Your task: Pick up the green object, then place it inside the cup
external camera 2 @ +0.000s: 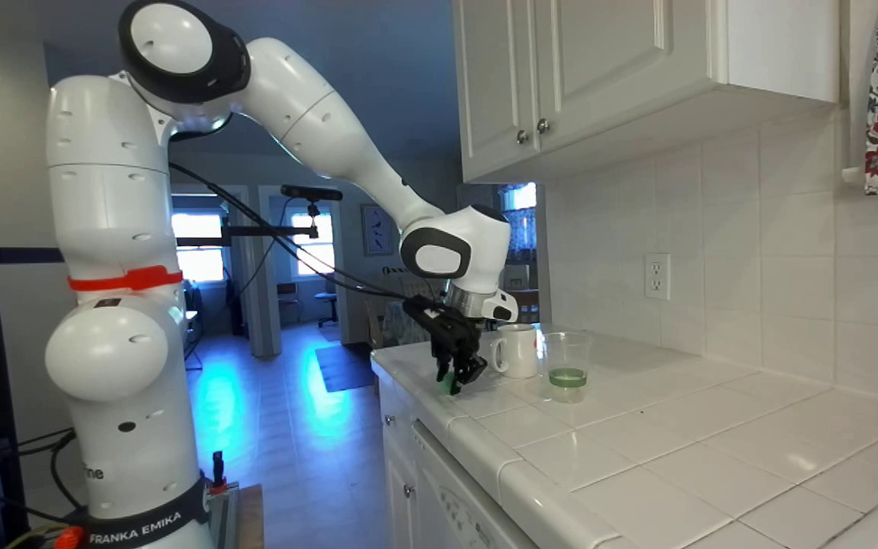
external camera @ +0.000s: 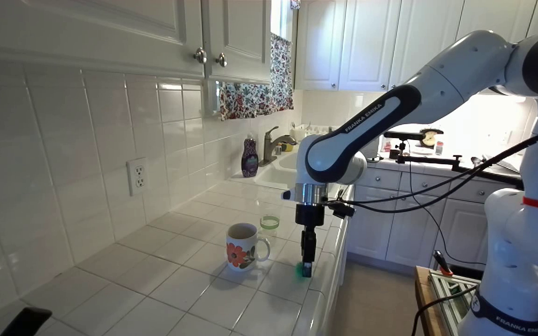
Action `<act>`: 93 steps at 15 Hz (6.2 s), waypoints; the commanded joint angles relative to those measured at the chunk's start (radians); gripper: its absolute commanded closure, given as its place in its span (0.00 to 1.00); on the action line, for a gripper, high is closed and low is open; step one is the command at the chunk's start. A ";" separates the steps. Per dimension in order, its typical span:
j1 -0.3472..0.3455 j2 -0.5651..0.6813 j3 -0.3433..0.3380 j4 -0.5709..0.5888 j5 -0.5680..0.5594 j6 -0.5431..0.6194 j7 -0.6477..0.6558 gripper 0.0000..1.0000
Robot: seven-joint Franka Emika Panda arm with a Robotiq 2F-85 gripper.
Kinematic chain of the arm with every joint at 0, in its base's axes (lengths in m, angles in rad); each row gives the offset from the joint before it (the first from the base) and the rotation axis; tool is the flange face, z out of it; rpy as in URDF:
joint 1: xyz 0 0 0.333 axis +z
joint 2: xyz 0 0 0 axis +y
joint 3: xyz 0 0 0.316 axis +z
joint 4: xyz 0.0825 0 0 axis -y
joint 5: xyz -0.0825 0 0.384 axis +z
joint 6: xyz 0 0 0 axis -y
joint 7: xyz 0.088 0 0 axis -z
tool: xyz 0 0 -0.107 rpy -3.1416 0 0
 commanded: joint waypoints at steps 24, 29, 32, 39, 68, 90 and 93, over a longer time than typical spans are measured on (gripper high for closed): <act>-0.008 -0.008 0.059 -0.001 -0.060 0.134 -0.043 0.79; 0.008 -0.062 0.080 -0.015 -0.095 0.113 0.020 0.94; 0.017 -0.113 0.095 -0.024 -0.161 0.085 0.109 0.93; 0.013 -0.263 0.099 -0.024 -0.356 -0.022 0.339 0.93; -0.061 -0.127 -0.152 0.295 -0.390 -0.020 0.082 0.93; -0.137 0.107 -0.056 0.463 -0.344 -0.021 0.013 0.94; -0.140 0.118 -0.048 0.472 -0.343 -0.015 0.017 0.42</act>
